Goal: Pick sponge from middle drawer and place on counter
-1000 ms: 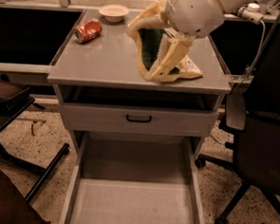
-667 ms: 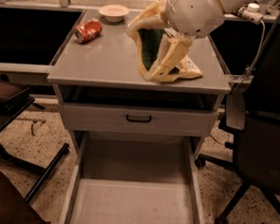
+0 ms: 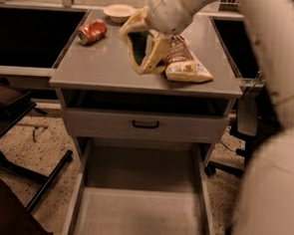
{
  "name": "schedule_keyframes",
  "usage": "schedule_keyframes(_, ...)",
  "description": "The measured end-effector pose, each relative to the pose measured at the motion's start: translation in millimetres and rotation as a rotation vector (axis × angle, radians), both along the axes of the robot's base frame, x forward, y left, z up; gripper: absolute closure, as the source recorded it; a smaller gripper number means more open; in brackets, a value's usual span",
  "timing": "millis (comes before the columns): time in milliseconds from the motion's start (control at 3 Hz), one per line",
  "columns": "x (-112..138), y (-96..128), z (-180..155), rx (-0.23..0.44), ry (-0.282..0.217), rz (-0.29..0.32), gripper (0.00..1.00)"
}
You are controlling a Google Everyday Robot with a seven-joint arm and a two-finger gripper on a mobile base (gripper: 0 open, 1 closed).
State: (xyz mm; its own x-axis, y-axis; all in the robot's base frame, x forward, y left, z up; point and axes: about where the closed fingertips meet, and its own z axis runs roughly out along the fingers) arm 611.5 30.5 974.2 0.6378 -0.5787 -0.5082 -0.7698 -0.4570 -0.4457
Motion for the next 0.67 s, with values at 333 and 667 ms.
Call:
schedule_keyframes(333, 68, 35, -61, -0.086, 0.022, 0.031, 1.0)
schedule_keyframes(667, 120, 79, -99, -0.151, -0.001, 0.006, 1.0)
